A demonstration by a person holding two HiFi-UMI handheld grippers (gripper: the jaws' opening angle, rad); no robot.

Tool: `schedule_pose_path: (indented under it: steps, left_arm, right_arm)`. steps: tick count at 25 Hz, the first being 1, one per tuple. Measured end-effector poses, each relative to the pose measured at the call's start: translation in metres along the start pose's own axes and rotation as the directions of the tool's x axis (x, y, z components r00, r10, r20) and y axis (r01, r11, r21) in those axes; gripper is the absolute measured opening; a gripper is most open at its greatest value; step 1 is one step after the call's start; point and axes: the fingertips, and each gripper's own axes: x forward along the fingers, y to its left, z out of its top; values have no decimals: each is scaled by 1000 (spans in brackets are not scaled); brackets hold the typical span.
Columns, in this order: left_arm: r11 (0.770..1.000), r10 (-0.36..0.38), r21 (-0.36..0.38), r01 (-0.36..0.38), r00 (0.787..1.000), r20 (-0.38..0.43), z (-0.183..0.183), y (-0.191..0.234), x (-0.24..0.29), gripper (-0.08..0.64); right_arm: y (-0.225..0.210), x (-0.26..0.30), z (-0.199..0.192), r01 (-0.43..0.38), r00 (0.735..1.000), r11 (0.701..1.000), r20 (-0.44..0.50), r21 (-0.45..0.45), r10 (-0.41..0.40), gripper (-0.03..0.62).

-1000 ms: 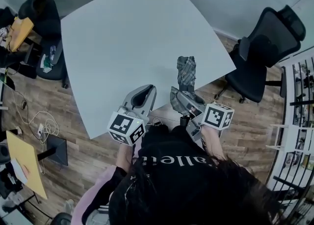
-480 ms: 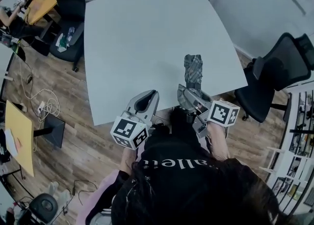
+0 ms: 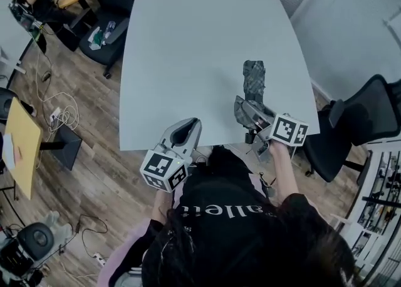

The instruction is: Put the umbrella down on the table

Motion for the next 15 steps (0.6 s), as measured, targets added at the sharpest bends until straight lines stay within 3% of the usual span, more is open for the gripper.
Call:
schedule_pose_path:
  steps: [8,15]
  left_arm:
    - [997,77,-4,-77,997,22,10,15,13,26]
    - [991,135,5,-135,990,34,21,21,35,26]
  right_arm:
    - [-29,48,28,-3,996,998,-93,-66,-4,227]
    - [-66,87,56,9,978,981,-202,-195,-49,227]
